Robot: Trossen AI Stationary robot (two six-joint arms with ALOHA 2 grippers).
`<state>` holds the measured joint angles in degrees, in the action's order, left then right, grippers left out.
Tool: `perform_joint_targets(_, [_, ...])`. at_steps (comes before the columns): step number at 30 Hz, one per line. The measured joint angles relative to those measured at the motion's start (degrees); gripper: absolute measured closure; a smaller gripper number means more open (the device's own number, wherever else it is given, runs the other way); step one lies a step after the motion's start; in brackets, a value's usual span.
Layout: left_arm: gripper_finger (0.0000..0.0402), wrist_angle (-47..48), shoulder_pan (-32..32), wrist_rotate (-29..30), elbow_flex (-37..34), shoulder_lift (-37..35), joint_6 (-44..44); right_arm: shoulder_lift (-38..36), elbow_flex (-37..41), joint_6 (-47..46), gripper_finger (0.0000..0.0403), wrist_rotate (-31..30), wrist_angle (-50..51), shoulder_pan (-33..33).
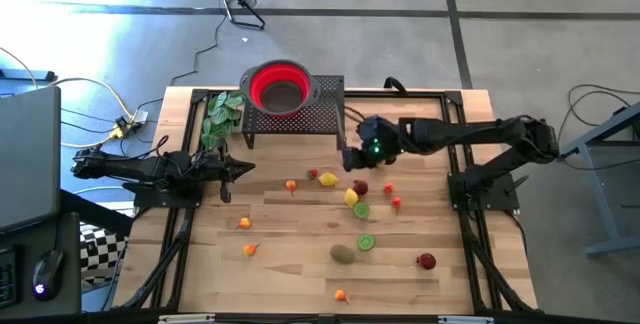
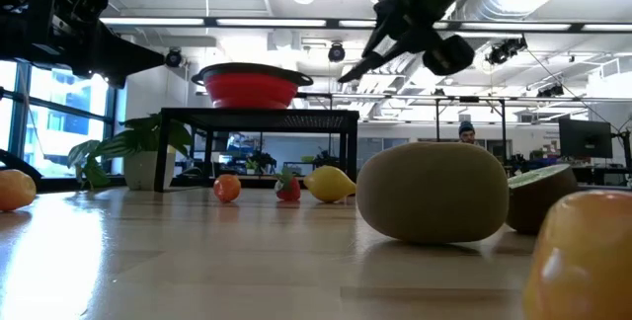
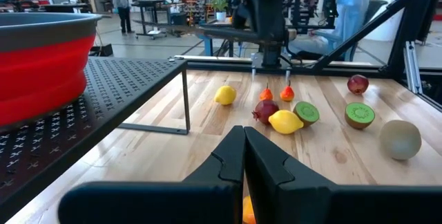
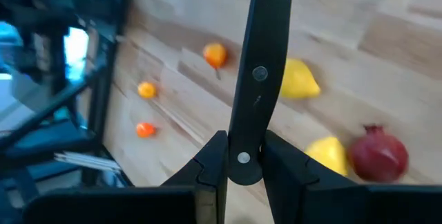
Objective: Pick & Place Fruit
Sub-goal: Put the black knife on the shelf
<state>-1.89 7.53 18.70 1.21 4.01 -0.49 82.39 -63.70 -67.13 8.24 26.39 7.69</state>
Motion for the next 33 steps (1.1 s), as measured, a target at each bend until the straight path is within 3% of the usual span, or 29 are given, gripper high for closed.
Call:
perform_joint_targets(14, [0.0398,0.0,0.0,0.0,0.0,0.0,0.0,0.0,0.0,-2.2,0.0343,7.6,-7.1,13.3])
perform_joint_targets(22, [0.0398,0.1,0.0,0.0,0.0,0.0,0.0,2.0,-0.4,-4.7,0.0343,11.0,-9.4,16.3])
perform_joint_targets(29, [0.0398,-0.5,0.0,0.0,0.0,0.0,0.0,6.4,-8.0,-2.5,0.0343,12.4,-8.8,16.4])
perform_joint_targets(33, [0.0398,-0.9,0.0,0.1,0.0,0.0,0.0,9.3,-12.7,0.1,0.0343,10.9,-1.8,16.6])
